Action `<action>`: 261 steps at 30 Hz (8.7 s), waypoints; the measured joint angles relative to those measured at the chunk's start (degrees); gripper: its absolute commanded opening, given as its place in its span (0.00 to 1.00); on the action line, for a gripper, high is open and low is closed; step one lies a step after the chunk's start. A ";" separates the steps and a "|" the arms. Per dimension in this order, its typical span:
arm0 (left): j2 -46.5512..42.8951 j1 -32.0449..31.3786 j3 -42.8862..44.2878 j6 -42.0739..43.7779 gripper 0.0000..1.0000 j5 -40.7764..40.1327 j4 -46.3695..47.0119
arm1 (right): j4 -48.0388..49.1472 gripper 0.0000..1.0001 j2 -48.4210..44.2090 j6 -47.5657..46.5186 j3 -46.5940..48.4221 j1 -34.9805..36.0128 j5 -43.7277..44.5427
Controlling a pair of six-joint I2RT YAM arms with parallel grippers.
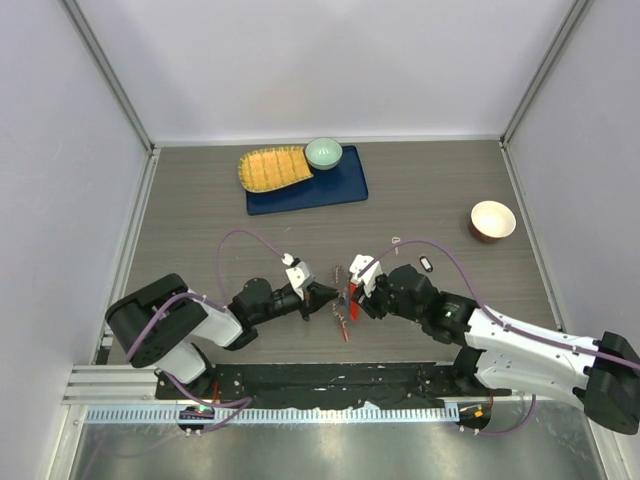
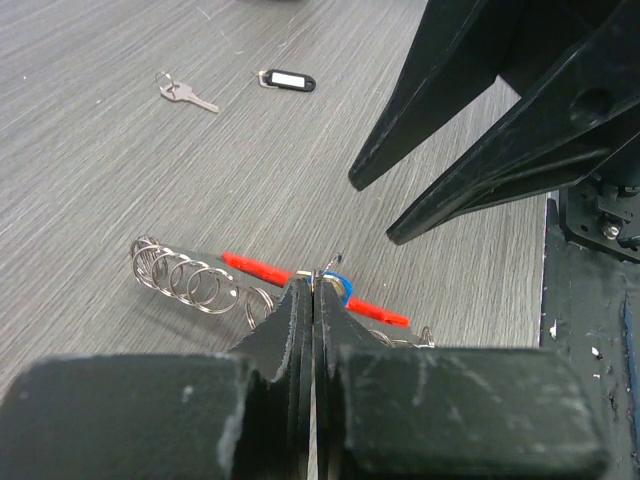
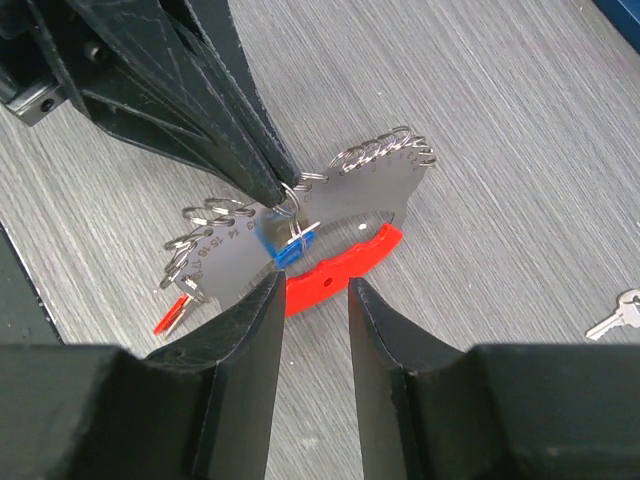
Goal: Put the keys on the keyring
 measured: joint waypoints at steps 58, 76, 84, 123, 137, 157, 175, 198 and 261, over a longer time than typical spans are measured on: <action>-5.99 0.11 -0.26 0.11 0.00 -2.34 -0.66 | 19.30 0.01 11.19 6.12 -1.97 -5.09 -15.26; -6.40 -0.76 -0.33 0.42 0.00 -3.21 -0.09 | 20.22 0.37 6.32 12.98 -3.19 -11.52 -19.93; -7.17 -1.03 -0.57 0.46 0.00 -2.23 -0.13 | 20.90 0.37 5.66 15.19 -3.02 -22.25 -29.03; -8.15 -1.03 -1.49 0.48 0.00 -1.07 -0.11 | 34.18 0.35 18.71 14.23 -4.70 -23.93 -48.76; -8.22 -1.03 -1.51 0.46 0.00 -1.40 -0.13 | 37.88 0.33 19.15 16.02 -6.34 -23.69 -50.47; -9.51 -1.01 -1.53 -0.07 0.00 -1.18 0.79 | 51.76 0.17 26.49 21.92 -6.34 -23.71 -55.52; -12.92 -0.96 -4.33 1.97 0.36 -3.39 0.70 | 19.74 0.01 17.97 5.38 3.48 -20.63 -46.03; -26.23 -1.03 -7.91 12.52 0.40 -5.03 -16.35 | -20.50 0.01 21.51 -20.83 22.14 -5.44 -16.44; -2.34 -1.11 -2.45 1.73 0.00 -2.86 1.92 | 6.25 0.39 0.83 10.97 -2.67 -11.82 -17.86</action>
